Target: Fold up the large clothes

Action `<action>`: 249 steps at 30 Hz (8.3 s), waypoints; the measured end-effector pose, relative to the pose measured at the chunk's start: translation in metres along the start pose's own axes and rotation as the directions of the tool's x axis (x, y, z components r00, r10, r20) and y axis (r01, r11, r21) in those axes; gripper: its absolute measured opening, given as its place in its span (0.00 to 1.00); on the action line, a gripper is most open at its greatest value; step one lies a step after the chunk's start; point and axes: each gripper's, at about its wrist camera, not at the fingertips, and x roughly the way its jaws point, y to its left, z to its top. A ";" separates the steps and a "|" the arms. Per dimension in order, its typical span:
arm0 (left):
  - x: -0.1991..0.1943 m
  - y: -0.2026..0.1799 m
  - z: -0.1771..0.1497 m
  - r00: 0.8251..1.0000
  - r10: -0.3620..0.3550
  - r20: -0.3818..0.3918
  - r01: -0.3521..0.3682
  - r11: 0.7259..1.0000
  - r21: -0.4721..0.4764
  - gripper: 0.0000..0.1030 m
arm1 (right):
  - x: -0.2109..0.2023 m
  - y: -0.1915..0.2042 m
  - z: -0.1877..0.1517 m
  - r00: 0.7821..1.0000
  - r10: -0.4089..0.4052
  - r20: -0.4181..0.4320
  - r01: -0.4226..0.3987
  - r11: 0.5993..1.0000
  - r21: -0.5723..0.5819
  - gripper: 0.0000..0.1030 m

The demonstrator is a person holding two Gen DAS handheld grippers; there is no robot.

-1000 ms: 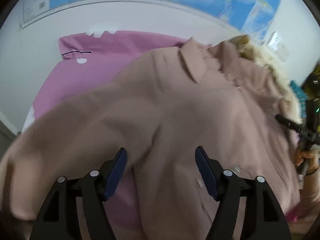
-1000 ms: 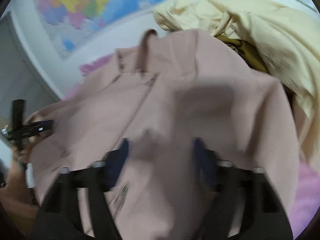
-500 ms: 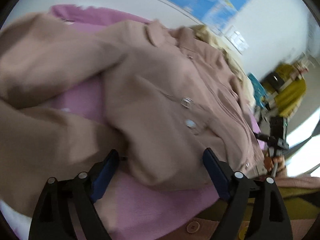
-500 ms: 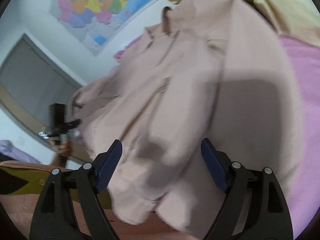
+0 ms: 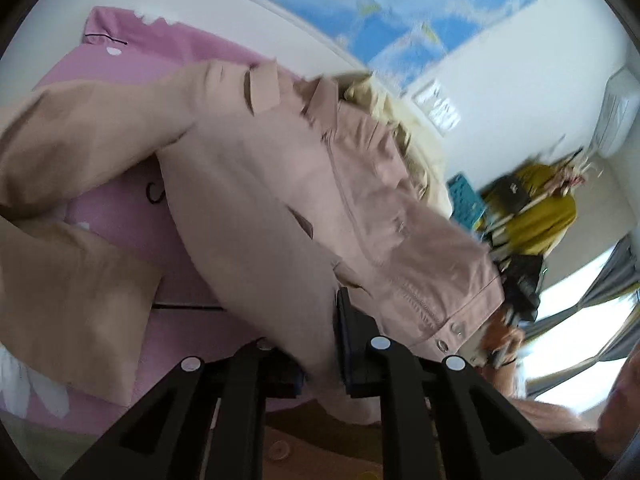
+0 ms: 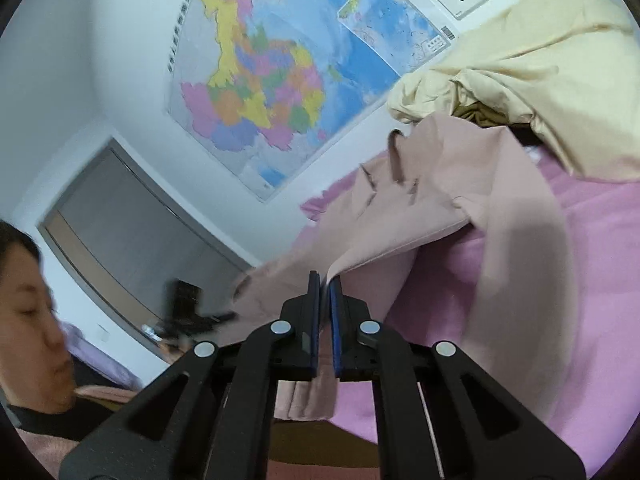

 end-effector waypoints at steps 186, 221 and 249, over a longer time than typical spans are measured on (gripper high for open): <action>0.100 -0.018 0.155 0.857 0.474 0.201 -0.514 0.761 0.395 0.03 | 0.121 -0.104 0.115 0.948 -0.316 -0.041 0.317 0.948 0.007 0.74; 0.045 0.038 0.134 0.739 0.601 0.304 -0.668 0.711 0.218 0.60 | 0.147 -0.014 0.118 0.881 -0.473 0.024 0.456 0.832 -0.316 0.65; -0.039 0.083 0.091 0.794 0.583 0.175 -0.603 0.792 0.096 0.06 | 0.382 0.198 -0.088 0.745 0.031 -0.666 -0.463 0.743 -0.484 0.74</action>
